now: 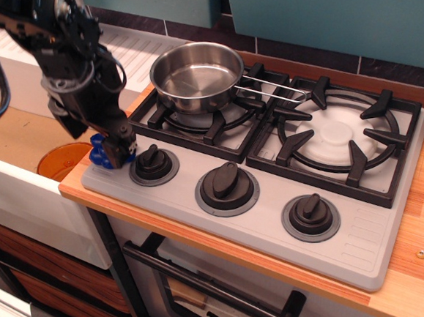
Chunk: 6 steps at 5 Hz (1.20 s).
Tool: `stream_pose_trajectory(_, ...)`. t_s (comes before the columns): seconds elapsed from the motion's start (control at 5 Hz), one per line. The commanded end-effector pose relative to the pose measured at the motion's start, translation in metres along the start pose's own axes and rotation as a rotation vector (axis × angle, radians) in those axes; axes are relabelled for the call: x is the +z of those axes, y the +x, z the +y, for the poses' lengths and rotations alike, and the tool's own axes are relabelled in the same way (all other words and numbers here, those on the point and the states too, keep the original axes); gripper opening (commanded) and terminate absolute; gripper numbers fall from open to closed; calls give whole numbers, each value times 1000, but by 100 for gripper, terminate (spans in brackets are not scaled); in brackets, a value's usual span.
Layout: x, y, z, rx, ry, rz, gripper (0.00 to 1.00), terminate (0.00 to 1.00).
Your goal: Put pan on stove and put blueberry in pan
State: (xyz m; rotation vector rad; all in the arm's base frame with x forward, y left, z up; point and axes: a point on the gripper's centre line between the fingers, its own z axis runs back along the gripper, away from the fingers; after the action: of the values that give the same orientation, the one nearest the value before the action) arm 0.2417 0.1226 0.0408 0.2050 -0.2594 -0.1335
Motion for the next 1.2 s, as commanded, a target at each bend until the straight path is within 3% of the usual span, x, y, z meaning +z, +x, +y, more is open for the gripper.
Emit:
stream_pose_trajectory(0.0, 1, 8, 0, 19, 11, -39, 100, 0)
stream_pose_trajectory(0.4, 2, 8, -1, 4, -21, -45, 100, 0)
stream_pose_trajectory(0.6, 2, 8, -2, 1, -43, -40, 0, 0)
stream_pose_trajectory(1.0, 2, 8, -2, 5, -49, -43, 0, 0)
